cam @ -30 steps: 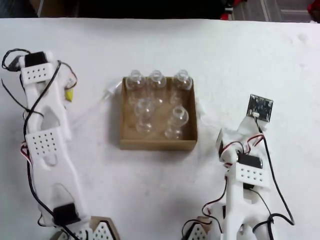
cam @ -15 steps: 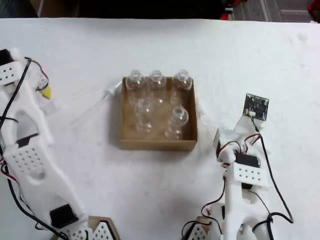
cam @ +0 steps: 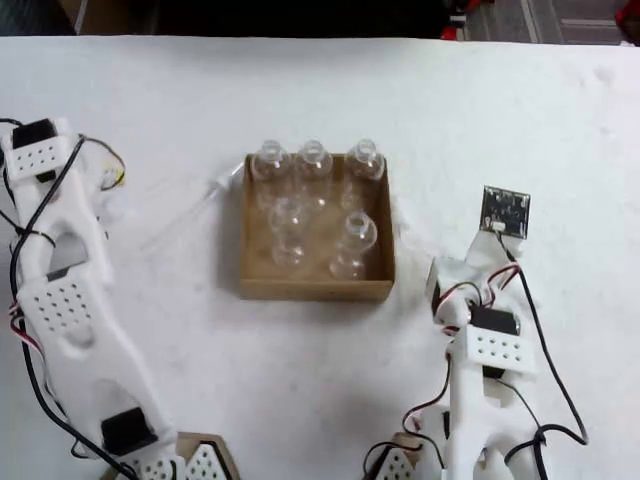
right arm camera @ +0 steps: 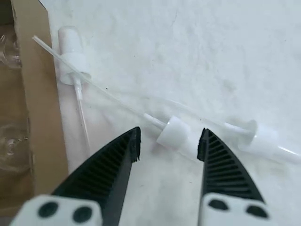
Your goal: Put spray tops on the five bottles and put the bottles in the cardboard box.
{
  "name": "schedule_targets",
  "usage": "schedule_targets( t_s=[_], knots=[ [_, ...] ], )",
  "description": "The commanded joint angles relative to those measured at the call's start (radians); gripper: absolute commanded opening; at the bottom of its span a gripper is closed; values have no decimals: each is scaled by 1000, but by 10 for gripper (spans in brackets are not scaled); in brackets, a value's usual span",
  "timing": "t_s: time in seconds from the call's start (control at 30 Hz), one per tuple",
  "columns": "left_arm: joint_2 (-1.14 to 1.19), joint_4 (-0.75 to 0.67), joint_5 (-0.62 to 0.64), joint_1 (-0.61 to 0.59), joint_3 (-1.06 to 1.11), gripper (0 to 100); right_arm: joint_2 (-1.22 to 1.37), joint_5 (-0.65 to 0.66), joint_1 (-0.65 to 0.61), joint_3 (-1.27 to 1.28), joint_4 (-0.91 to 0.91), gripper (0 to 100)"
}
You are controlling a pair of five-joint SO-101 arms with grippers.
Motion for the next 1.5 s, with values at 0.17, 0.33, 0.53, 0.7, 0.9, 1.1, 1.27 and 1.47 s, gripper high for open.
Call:
schedule_targets(
  t_s=[0.17, 0.33, 0.53, 0.7, 0.9, 1.1, 1.27, 1.47],
  knots=[
    [65, 17, 31, -64, -161, 286, -15, 18, -12, -3, -16, 180],
    [137, 17, 26, -67, -224, 134, -15, 18, -12, -3, -16, 180],
    [200, 32, -6, -65, -295, 52, -13, 20, -12, -3, -16, 180],
    [202, 190, -25, -35, -423, 120, -13, 20, -12, -3, -16, 180],
    [208, 187, -23, -18, -437, 177, -13, 20, -13, -3, -18, 180],
    [214, 186, -18, -18, -437, 177, -13, 21, -13, -3, -18, 180],
    [229, 184, -18, -5, -436, 177, -13, 21, -13, -3, -18, 180],
    [278, 184, -18, 4, -445, 177, -13, 21, -13, -3, -16, 180]
  ],
)
